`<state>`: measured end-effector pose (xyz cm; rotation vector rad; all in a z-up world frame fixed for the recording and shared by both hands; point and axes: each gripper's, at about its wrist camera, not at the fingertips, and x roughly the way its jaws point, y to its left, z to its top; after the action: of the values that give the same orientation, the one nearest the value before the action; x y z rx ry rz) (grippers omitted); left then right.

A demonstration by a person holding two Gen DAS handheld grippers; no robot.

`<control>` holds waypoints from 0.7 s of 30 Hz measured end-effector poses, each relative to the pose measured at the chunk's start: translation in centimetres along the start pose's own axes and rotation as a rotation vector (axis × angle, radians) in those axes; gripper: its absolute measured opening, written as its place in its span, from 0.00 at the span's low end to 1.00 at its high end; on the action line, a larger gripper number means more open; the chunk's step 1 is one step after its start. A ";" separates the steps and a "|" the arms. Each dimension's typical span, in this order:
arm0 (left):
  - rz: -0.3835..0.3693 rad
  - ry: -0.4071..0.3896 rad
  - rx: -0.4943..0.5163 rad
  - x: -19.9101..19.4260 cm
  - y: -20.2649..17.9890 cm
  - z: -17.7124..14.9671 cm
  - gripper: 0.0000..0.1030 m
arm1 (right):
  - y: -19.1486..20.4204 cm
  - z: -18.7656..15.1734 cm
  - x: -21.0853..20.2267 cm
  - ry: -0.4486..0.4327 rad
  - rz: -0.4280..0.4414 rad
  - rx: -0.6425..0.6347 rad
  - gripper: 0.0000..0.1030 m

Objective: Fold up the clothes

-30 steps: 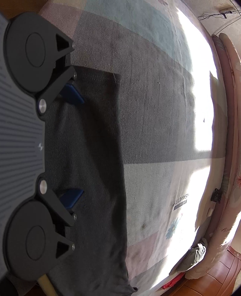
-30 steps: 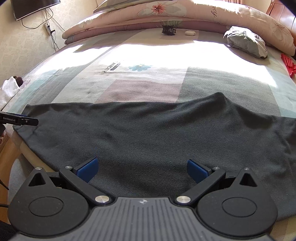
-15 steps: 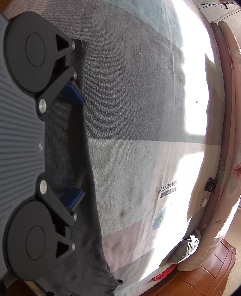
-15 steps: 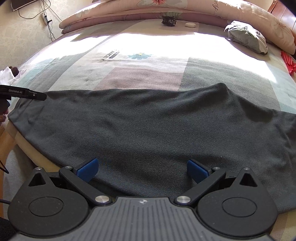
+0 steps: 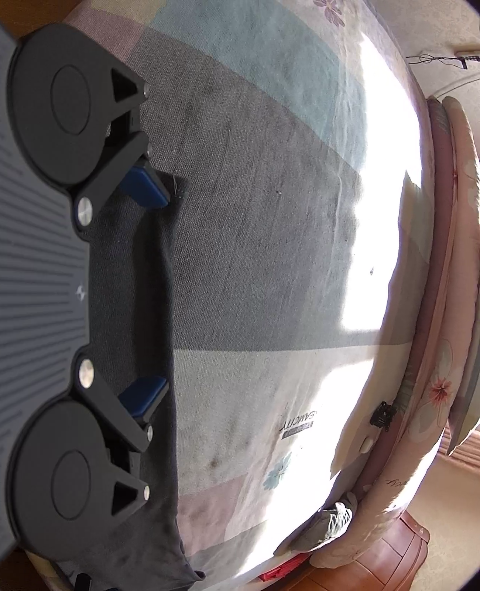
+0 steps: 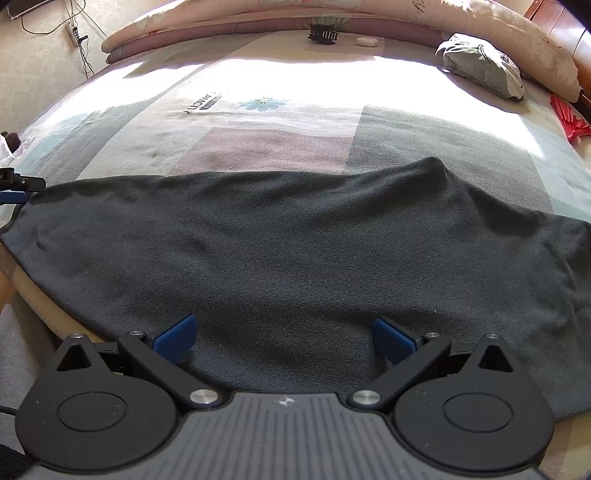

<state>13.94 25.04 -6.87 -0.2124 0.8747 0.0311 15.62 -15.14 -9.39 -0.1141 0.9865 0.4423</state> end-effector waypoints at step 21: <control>0.134 0.145 0.096 -0.2 0.2 -3.8 0.95 | -0.4 0.0 0.0 -0.006 0.013 -0.001 1.00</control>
<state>10.92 24.49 -9.10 -0.0664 1.0315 0.0997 15.79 -15.47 -9.46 -0.1069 0.9812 0.4551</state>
